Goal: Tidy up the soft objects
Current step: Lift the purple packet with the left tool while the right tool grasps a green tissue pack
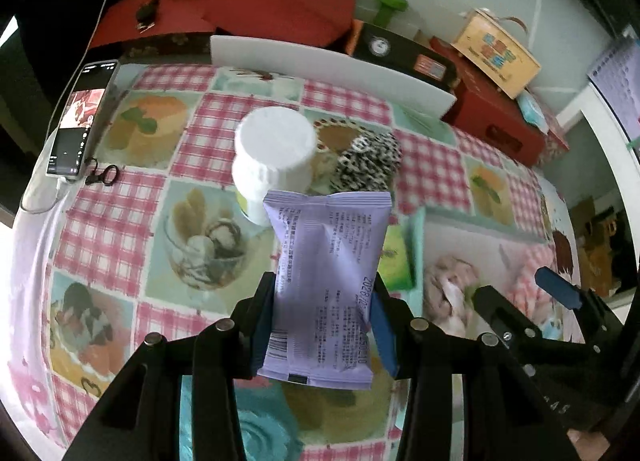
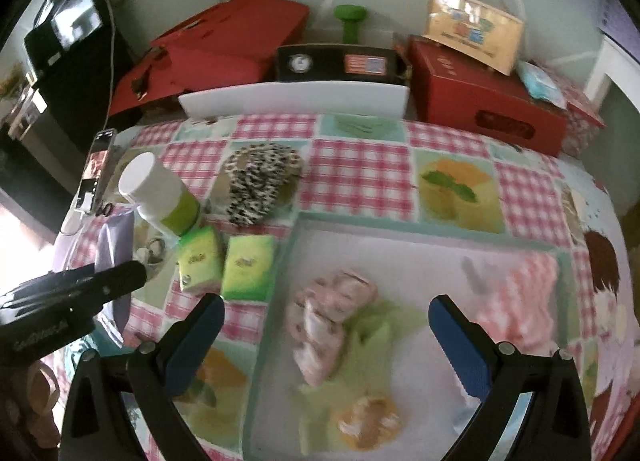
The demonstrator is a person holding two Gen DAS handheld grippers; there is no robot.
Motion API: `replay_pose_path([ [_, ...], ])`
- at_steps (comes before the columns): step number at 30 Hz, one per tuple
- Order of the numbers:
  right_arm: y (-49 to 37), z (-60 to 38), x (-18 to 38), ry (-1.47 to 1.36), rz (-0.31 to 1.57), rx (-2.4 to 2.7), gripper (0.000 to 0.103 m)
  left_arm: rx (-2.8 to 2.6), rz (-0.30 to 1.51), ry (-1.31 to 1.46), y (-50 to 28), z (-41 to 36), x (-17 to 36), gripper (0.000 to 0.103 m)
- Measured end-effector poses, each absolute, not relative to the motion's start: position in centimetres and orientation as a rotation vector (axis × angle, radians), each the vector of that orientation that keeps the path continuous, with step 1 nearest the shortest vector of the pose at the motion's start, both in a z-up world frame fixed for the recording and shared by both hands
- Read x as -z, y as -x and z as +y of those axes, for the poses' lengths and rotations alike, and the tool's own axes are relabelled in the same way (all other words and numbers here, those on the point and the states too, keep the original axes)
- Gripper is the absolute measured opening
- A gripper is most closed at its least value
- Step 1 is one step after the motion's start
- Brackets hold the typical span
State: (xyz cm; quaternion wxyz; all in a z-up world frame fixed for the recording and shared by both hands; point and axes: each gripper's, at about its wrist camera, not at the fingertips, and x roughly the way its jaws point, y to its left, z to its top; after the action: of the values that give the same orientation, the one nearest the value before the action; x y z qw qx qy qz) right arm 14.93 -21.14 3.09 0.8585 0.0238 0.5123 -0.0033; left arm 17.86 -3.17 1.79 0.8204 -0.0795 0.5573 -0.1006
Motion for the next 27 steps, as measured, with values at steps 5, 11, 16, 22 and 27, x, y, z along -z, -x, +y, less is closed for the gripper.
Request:
replay_pose_path([
  [5,-16.9,-18.6,-2.5,0.017,1.087,-0.030,0.103,0.189,1.193,0.192,-18.9,-1.6,-1.0,0.046],
  [11,-18.4,-16.0,-1.7,0.060,1.105,-0.077,0.101,0.172,1.200,0.263,-19.5,1.2,-0.1,0.046],
  [16,-19.2,-13.3,-0.5,0.096,1.121,-0.139,0.095,0.145,1.213,0.329,-19.8,3.4,0.7,0.046],
  [22,-20.1,-10.3,1.3,0.139,1.148,-0.209,0.087,0.128,1.224,0.368,-20.0,4.6,1.5,0.046],
  [27,-20.9,-8.7,2.5,0.171,1.170,-0.249,0.083,0.125,1.236,0.386,-20.2,5.0,2.1,0.046],
])
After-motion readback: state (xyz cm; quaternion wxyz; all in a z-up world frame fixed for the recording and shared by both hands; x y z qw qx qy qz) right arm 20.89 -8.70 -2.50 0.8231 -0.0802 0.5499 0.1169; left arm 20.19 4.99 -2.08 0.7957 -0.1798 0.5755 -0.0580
